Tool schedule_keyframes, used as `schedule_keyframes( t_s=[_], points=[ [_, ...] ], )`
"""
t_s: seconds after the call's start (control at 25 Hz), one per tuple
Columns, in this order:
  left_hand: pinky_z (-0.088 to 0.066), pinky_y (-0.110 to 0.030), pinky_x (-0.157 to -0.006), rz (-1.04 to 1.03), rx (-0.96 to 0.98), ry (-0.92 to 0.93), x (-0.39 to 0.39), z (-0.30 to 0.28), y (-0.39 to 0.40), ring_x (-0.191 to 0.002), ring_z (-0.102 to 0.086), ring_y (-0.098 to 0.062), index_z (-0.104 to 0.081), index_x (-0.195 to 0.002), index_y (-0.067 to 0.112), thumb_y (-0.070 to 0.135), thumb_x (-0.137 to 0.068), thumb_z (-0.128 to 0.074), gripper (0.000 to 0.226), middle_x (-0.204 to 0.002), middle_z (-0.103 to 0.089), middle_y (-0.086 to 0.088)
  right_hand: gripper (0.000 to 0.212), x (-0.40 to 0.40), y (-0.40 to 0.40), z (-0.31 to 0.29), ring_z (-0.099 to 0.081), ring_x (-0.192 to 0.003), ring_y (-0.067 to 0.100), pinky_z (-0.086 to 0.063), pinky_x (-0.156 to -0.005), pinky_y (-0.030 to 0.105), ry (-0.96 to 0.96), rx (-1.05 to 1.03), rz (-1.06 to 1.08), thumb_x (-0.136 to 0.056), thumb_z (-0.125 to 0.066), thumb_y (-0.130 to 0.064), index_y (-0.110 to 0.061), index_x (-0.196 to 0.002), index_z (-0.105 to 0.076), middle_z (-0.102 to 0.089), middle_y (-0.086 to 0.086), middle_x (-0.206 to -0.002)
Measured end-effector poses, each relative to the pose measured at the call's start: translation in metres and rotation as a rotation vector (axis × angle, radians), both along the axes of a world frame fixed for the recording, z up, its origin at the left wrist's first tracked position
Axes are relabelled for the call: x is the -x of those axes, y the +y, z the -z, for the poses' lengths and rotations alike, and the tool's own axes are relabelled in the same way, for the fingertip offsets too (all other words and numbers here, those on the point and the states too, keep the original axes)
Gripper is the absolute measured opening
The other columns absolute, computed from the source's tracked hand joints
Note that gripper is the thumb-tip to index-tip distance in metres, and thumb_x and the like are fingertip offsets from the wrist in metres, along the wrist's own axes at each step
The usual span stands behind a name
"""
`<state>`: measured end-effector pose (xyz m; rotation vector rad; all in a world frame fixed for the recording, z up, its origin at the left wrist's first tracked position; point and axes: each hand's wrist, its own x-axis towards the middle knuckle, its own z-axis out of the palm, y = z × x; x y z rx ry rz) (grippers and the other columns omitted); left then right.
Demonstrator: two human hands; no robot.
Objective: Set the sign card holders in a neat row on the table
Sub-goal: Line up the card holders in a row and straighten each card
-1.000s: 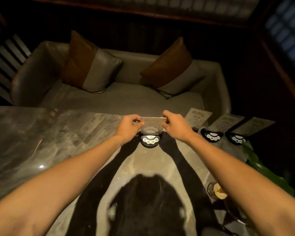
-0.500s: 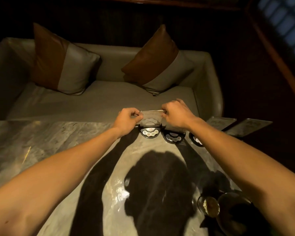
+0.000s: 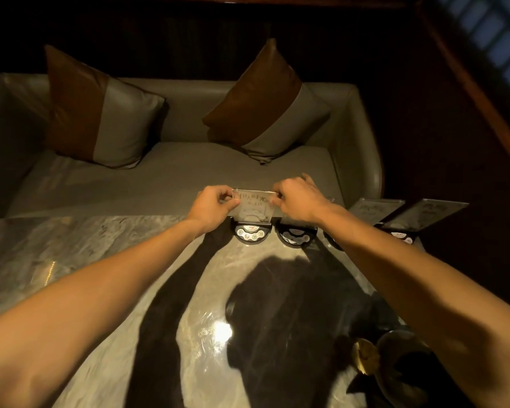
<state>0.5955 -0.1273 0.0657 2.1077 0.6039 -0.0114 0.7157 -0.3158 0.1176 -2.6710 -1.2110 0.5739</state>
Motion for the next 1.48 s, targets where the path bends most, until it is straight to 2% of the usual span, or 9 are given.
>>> schedule_keyframes(
  t_s=[0.08,0.2,0.4,0.52,0.64,0.92,1.08,1.28,1.48],
  points=[
    [-0.051,-0.027,-0.075,0.052,-0.041,0.066,-0.002,-0.01,0.0,-0.096,-0.068,-0.018,-0.072,-0.093,0.017,0.022,-0.089,-0.074,0.007,-0.096,-0.073,0.002,0.026,0.0,-0.006,-0.003,-0.059,-0.121,0.027,-0.015,-0.121,0.055,0.013,-0.004,-0.01,-0.098,-0.058,-0.03,-0.019,-0.119,-0.067,-0.072,0.005,-0.115],
    [-0.053,-0.028,-0.081,0.217,-0.204,0.133,-0.007,-0.033,-0.001,-0.104,-0.067,-0.018,-0.067,-0.118,0.015,0.028,-0.083,-0.081,0.039,-0.112,-0.071,0.0,0.045,-0.007,-0.026,-0.012,-0.053,-0.132,0.026,-0.017,-0.121,0.053,-0.018,0.021,-0.002,-0.095,-0.063,-0.032,-0.02,-0.138,-0.056,-0.064,0.007,-0.135],
    [-0.052,-0.042,-0.094,0.481,-0.51,0.129,-0.03,-0.048,-0.018,-0.117,-0.064,-0.025,-0.065,-0.129,0.021,0.032,-0.087,-0.075,0.045,-0.125,-0.07,-0.002,0.034,-0.023,-0.063,-0.013,-0.059,-0.121,0.028,-0.03,-0.115,0.053,-0.046,0.166,0.066,-0.094,-0.061,-0.025,-0.018,-0.128,-0.061,-0.068,0.008,-0.125],
    [-0.052,-0.04,-0.089,0.476,-0.475,0.112,-0.037,-0.042,-0.028,-0.109,-0.067,-0.027,-0.07,-0.12,0.018,0.033,-0.094,-0.068,0.03,-0.115,-0.074,-0.005,0.024,-0.028,-0.076,-0.006,-0.064,-0.112,0.028,-0.044,-0.105,0.05,-0.057,0.197,0.093,-0.095,-0.057,-0.02,-0.018,-0.116,-0.068,-0.072,0.008,-0.118],
    [-0.047,-0.033,-0.077,0.46,-0.442,0.062,-0.039,-0.039,-0.037,-0.093,-0.068,-0.024,-0.072,-0.101,0.017,0.03,-0.096,-0.066,0.015,-0.098,-0.076,-0.004,0.023,-0.031,-0.081,-0.012,-0.066,-0.108,0.027,-0.046,-0.101,0.048,-0.074,0.19,0.073,-0.095,-0.057,-0.019,-0.019,-0.114,-0.07,-0.073,0.007,-0.113],
    [-0.055,-0.041,-0.081,0.47,-0.399,0.054,-0.043,-0.039,-0.051,-0.09,-0.069,-0.021,-0.074,-0.098,0.019,0.03,-0.094,-0.068,0.014,-0.095,-0.076,-0.001,0.02,-0.032,-0.09,-0.016,-0.065,-0.105,0.023,-0.041,-0.105,0.047,-0.088,0.173,0.05,-0.094,-0.061,-0.019,-0.023,-0.112,-0.07,-0.073,0.001,-0.106],
    [-0.039,-0.031,-0.069,0.415,-0.362,0.051,-0.045,-0.037,-0.059,-0.077,-0.061,-0.02,-0.071,-0.092,0.016,0.028,-0.095,-0.068,0.013,-0.078,-0.066,0.002,0.023,-0.031,-0.093,-0.023,-0.065,-0.104,0.024,-0.045,-0.096,0.042,-0.094,0.165,0.066,-0.095,-0.059,-0.017,-0.021,-0.115,-0.07,-0.073,0.005,-0.109],
    [-0.053,-0.038,-0.08,0.365,-0.297,0.056,-0.037,-0.033,-0.053,-0.088,-0.067,-0.02,-0.075,-0.104,0.02,0.031,-0.095,-0.067,0.016,-0.093,-0.075,-0.001,0.025,-0.03,-0.096,-0.025,-0.065,-0.106,0.021,-0.047,-0.096,0.038,-0.043,0.156,0.127,-0.095,-0.061,-0.014,-0.02,-0.119,-0.069,-0.072,0.004,-0.113],
    [-0.053,-0.039,-0.086,0.335,-0.271,0.047,-0.036,-0.035,-0.057,-0.097,-0.068,-0.022,-0.075,-0.107,0.019,0.03,-0.095,-0.067,0.018,-0.101,-0.076,-0.004,0.025,-0.037,-0.099,-0.022,-0.066,-0.104,0.023,-0.053,-0.095,0.04,-0.029,0.165,0.163,-0.095,-0.063,-0.018,-0.017,-0.118,-0.069,-0.072,0.006,-0.113]
  ],
)
